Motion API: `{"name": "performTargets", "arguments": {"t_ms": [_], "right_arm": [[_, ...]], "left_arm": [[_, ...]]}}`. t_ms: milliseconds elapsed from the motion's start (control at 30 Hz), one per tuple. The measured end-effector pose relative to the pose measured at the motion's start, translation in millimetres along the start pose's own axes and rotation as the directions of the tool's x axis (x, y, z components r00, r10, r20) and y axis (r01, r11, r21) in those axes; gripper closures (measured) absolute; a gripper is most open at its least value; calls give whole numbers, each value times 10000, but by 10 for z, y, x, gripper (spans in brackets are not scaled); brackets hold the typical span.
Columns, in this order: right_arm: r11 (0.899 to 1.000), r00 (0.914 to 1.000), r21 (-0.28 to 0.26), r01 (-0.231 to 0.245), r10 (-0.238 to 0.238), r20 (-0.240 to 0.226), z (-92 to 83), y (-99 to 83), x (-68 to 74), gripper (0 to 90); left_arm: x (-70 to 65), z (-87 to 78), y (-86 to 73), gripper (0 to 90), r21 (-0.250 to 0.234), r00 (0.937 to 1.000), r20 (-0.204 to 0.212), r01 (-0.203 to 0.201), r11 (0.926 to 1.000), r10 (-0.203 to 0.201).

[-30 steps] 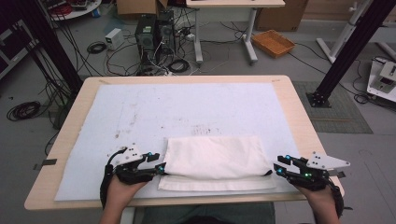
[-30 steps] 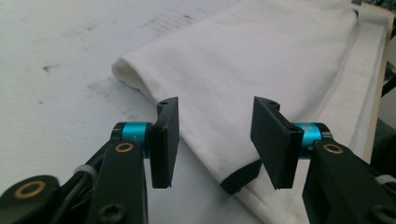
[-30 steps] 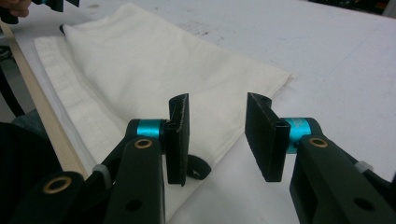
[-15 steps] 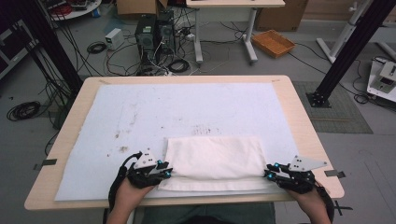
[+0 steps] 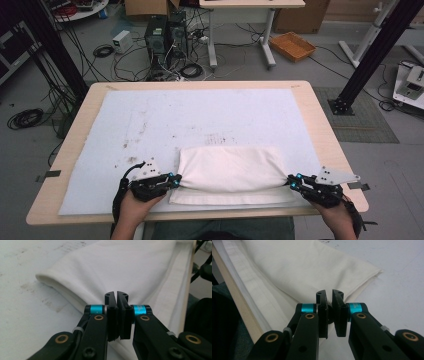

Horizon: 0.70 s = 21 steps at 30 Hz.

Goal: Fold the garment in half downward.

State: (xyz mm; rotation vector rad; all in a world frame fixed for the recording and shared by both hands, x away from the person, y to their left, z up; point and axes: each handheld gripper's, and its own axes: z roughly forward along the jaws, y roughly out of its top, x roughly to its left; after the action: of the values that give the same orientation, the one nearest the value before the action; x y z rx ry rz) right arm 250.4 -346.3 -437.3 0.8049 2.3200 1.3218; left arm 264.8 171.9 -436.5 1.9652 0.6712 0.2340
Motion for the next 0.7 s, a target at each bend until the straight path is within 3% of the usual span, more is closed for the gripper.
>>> {"name": "performTargets", "arguments": {"t_ms": [200,467,500,567,700], "right_arm": [[9998,9999,-158,94,-95,-46,-128,30,68,857],[9996,9996,-246,139,-144,-236,-297,-19,198,842],[9993,9996,-349,158,-166,-213,-308,-32,203,775],[9982,9993,-533,-286,274,-237,-322,-53,177,647],[9959,9977,-619,-655,644,-196,-309,-50,118,579]], "left_arm": [[-108,-137,59,868,-238,9995,241,-174,9996,179],[-217,-217,-12,858,137,9979,631,-118,9998,109],[-217,-211,-17,799,110,9982,598,-16,9999,10],[-198,-199,-11,647,275,9979,628,152,9995,-169],[-186,-173,21,511,167,9989,449,120,9998,-128]]}}
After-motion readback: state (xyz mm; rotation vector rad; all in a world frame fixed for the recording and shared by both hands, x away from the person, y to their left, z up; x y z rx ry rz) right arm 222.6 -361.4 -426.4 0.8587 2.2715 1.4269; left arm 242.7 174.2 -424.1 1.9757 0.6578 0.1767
